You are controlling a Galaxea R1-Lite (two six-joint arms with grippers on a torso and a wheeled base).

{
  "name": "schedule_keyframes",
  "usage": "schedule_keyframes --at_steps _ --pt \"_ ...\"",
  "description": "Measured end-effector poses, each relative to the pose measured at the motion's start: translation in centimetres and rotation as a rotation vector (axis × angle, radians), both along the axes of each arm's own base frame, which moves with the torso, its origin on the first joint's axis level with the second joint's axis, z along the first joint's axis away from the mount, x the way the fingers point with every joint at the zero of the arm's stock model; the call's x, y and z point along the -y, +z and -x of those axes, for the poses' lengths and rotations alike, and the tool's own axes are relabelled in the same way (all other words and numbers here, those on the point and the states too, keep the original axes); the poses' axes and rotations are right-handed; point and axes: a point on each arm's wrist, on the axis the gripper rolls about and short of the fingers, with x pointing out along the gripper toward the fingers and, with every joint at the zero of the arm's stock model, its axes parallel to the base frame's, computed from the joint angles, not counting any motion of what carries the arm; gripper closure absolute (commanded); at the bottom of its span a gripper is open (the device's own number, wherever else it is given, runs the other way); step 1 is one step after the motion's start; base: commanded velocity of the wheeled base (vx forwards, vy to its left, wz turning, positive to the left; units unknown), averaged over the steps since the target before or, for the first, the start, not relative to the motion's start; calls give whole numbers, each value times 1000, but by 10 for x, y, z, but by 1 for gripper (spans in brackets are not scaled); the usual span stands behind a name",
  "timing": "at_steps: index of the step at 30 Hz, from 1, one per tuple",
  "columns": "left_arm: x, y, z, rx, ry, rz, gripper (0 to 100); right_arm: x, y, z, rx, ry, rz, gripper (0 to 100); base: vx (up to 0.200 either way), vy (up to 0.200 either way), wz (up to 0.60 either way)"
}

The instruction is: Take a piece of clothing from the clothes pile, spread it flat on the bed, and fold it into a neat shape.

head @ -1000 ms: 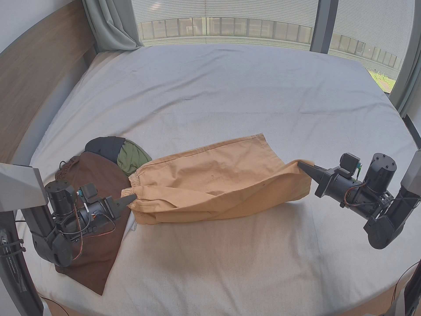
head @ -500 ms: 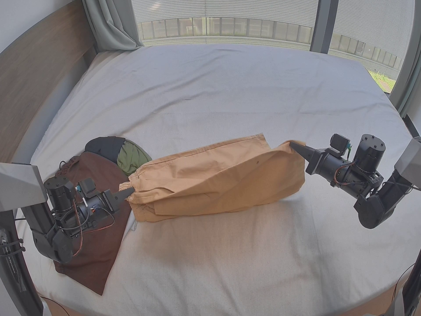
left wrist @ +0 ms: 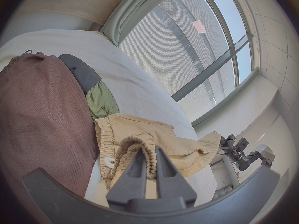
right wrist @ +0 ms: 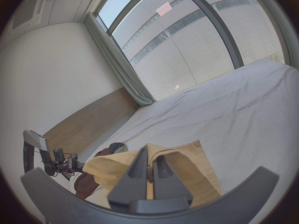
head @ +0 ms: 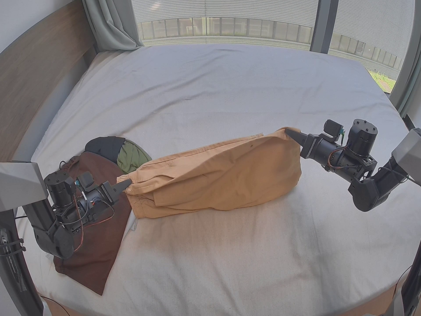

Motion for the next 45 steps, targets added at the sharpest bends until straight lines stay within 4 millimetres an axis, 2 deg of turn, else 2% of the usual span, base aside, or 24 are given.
schedule_keyframes --at_steps 15,33,45 --pt "2 -2 -14 8 60 19 100 -5 -4 -31 15 -6 -2 100 0 0 0" --pt "12 -29 -35 -22 96 13 100 -12 -27 -68 9 -13 -1 100 0 0 0" --pt "13 -37 -43 -25 100 18 100 -15 -44 -85 17 -26 -3 100 0 0 0"
